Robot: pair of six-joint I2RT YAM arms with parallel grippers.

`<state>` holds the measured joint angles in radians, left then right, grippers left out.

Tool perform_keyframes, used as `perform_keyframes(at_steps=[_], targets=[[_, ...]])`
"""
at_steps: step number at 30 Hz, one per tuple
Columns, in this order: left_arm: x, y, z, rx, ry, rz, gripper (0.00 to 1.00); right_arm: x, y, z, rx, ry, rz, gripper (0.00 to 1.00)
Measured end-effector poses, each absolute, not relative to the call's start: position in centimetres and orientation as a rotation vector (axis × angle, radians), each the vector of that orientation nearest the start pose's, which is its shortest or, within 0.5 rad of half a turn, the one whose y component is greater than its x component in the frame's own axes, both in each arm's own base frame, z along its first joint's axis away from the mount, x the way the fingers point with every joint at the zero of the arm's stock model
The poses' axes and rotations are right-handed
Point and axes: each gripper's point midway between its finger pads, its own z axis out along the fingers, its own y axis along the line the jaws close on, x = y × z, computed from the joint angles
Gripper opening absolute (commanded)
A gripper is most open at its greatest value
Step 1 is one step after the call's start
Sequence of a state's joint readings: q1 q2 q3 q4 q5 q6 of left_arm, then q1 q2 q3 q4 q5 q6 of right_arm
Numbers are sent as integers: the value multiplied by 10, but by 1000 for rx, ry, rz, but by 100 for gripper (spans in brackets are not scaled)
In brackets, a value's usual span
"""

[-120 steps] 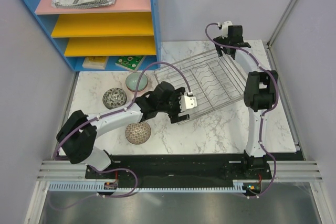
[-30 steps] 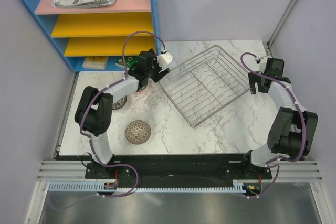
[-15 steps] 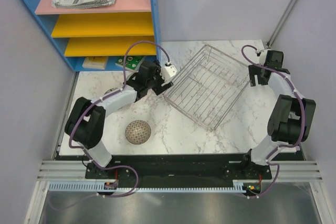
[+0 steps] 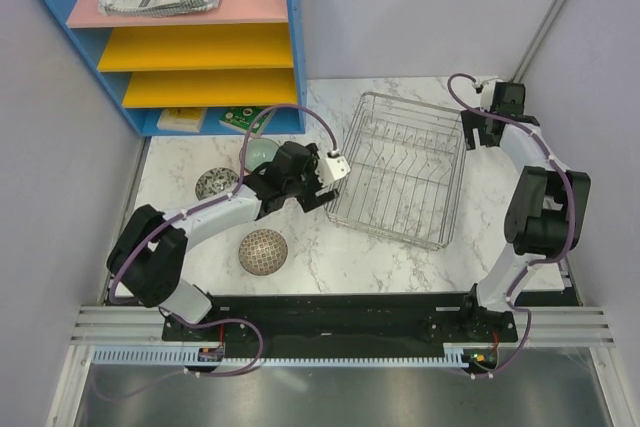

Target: Load the bowls into the dish rack

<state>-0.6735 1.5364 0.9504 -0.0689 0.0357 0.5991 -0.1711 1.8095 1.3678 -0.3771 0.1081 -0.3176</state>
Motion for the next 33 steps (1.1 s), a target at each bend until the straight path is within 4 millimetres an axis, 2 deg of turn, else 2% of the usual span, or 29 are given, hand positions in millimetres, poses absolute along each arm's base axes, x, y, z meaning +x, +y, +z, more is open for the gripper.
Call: perform_keyframes(at_steps=[8, 15, 23, 29, 33], targets=[[323, -252, 103, 1380, 1801, -111, 97, 475, -79, 114, -208, 2383, -367, 98], [319, -251, 100, 1383, 1822, -118, 97, 494, -55, 115, -250, 2362, -360, 98], [325, -246, 101, 1354, 1835, -67, 98, 503, -44, 120, -246, 2341, -408, 98], [348, -223, 107, 1239, 1877, 7, 99, 501, -51, 124, -184, 2340, -434, 98], [367, -204, 122, 1152, 1888, 48, 100, 494, -78, 144, -83, 2313, -456, 98]])
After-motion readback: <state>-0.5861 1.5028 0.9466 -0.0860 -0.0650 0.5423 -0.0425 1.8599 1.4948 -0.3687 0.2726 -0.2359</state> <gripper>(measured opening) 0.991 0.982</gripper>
